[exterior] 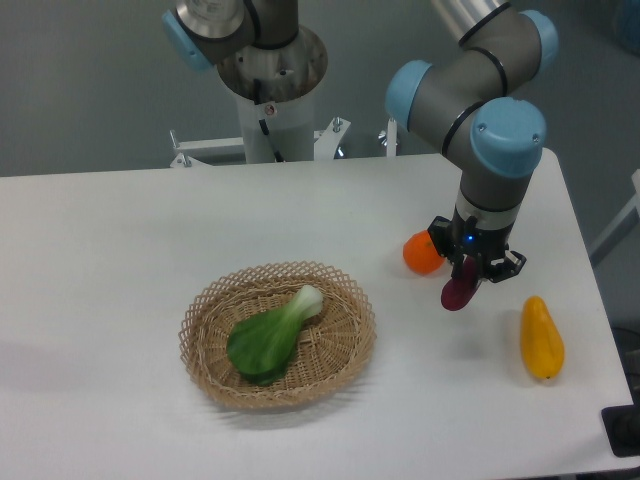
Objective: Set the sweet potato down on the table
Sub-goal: 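Lift the held purple sweet potato up from beside the orange, then carry the sweet potato over the orange toward the basket side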
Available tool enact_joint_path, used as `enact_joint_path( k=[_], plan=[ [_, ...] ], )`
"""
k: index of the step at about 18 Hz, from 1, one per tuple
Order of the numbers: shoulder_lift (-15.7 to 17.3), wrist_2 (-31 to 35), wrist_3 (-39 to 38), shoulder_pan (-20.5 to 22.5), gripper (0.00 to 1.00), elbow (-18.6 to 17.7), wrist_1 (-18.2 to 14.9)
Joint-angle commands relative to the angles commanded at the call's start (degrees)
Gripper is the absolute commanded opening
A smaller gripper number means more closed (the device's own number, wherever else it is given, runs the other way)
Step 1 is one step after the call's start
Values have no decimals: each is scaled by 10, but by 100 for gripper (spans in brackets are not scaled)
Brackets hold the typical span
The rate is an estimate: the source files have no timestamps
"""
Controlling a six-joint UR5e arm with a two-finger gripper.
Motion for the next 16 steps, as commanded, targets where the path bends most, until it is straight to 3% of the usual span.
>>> enact_joint_path(
  k=[5,16],
  plan=[
    [15,0,1,0,30,-26,4],
    [79,-2,38,-18,29,-145,20]
  ],
)
